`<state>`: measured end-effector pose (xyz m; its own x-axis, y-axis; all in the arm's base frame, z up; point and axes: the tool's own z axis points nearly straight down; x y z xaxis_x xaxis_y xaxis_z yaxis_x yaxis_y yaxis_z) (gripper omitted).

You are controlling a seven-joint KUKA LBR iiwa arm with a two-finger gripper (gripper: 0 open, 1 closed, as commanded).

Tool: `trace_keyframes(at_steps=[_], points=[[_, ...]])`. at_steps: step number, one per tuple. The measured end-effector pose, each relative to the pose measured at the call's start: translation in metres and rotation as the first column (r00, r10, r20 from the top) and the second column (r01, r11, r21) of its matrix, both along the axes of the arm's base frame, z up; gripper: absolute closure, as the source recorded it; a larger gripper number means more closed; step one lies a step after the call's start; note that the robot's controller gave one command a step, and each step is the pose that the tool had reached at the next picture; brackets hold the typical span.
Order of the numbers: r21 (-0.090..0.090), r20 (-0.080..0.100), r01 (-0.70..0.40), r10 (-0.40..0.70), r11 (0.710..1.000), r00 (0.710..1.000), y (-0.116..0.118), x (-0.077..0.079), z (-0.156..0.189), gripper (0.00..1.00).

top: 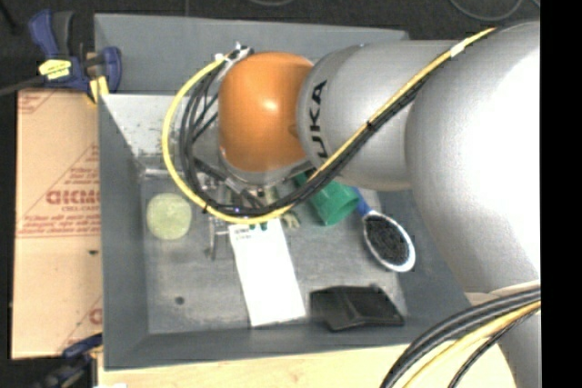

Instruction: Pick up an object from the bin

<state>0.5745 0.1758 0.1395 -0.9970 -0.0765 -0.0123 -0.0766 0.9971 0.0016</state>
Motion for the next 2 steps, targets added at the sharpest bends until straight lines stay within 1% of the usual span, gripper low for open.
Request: trace_keyframes(at_steps=[1,2], points=[[-0.001,-0.011,0.052,-0.052,0.999,0.999,0.012,0.029,0.0,0.0],[-0.002,-0.005,-0.062,0.062,0.998,0.998,0.027,0.043,-0.005,0.0]])
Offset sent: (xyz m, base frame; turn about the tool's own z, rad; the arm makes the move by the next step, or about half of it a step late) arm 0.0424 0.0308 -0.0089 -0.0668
